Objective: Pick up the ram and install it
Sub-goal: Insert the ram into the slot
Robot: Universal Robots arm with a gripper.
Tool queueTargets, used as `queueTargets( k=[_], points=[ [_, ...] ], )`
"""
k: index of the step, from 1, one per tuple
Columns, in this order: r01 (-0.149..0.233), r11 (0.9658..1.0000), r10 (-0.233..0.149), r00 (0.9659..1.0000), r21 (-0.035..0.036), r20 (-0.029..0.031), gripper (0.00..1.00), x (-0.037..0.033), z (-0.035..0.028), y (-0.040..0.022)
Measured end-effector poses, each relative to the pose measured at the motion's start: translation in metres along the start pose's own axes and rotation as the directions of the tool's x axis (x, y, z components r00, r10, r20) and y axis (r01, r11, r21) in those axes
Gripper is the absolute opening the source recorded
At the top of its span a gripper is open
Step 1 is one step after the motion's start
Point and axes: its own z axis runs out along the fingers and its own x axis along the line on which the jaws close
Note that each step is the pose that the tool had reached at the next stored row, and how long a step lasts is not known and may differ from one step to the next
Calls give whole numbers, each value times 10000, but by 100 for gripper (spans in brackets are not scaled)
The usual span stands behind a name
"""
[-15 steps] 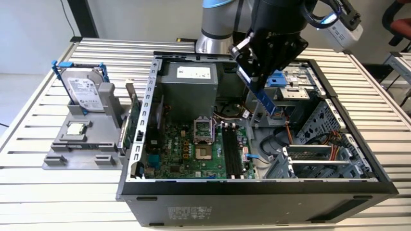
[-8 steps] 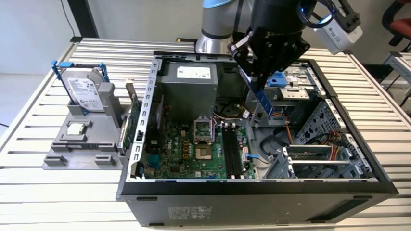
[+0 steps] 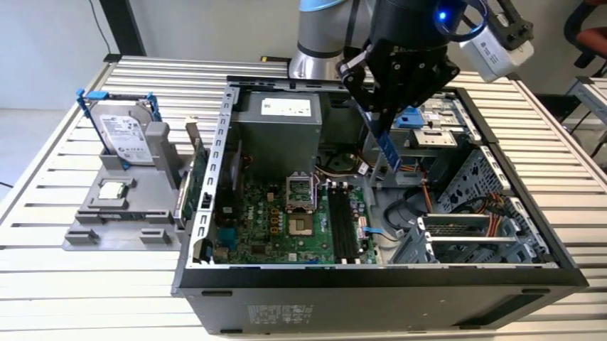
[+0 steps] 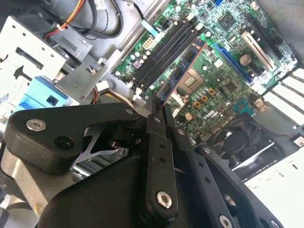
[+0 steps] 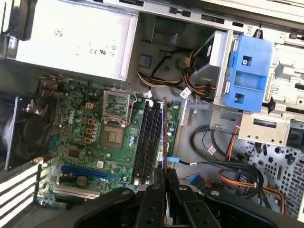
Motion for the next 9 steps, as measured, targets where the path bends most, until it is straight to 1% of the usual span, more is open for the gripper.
queueTargets(
  k=[2, 4, 6, 9],
  points=[
    [-298, 9996, 298, 9996, 10, 2, 0, 0, 0, 0],
    [-613, 9981, 613, 9981, 21, 5, 0, 0, 0, 0],
    [-940, 9956, 940, 9956, 32, 8, 0, 0, 0, 0],
    [-1395, 9902, 1395, 9902, 47, 13, 0, 0, 0, 0]
  ],
)
